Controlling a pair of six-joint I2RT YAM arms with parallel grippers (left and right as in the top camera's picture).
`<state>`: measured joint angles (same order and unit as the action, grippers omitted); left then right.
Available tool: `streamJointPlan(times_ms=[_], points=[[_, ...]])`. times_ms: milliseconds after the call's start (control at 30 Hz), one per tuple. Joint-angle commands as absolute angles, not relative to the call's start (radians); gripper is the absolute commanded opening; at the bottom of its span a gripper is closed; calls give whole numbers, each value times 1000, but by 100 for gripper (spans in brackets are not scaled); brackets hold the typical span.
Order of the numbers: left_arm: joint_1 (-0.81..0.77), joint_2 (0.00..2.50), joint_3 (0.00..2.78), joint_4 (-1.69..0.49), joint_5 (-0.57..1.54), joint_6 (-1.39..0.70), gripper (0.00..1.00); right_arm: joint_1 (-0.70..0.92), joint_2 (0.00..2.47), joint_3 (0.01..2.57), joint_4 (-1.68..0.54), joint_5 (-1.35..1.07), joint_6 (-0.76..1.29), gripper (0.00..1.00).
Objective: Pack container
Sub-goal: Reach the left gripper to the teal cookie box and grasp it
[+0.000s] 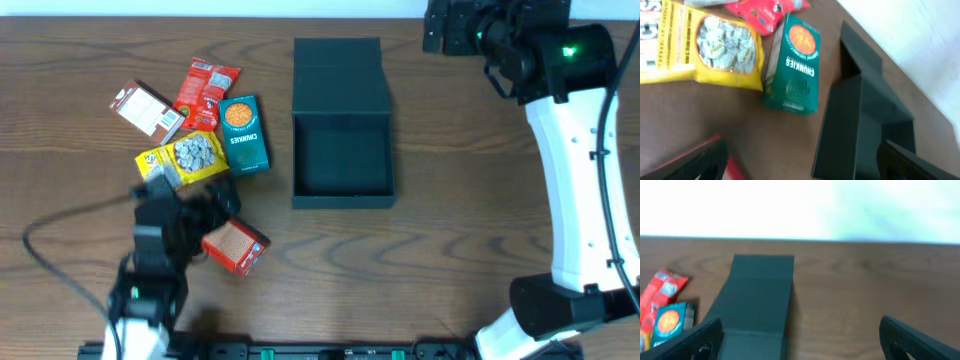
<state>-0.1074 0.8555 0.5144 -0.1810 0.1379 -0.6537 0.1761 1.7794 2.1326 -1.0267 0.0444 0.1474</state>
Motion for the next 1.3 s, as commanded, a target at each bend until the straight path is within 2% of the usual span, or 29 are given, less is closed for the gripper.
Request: streamJointPlan(times_ms=[0,333,500,800,1100,1267], points=[[-105,1092,707,-204,89,-570,96,150,1774,2141,-994,56,114,99],[-147,1751,1278,-469,83,-433,96,70,1774,2141,-997,56,115,99],[-158,1923,1361,-474,75,-423,96,64,1774,2141,-1042,56,116,99],[-158,2009,1364,-466,78,-226,96,64,1774,2141,-1066,54,142,99],[-158,2044,1364,-414,105,-213,97,64,1774,2141,-1066,55,145,99],[-158,2044,1364,-408,138,-214,74,64,1774,2141,-1067,55,145,99]])
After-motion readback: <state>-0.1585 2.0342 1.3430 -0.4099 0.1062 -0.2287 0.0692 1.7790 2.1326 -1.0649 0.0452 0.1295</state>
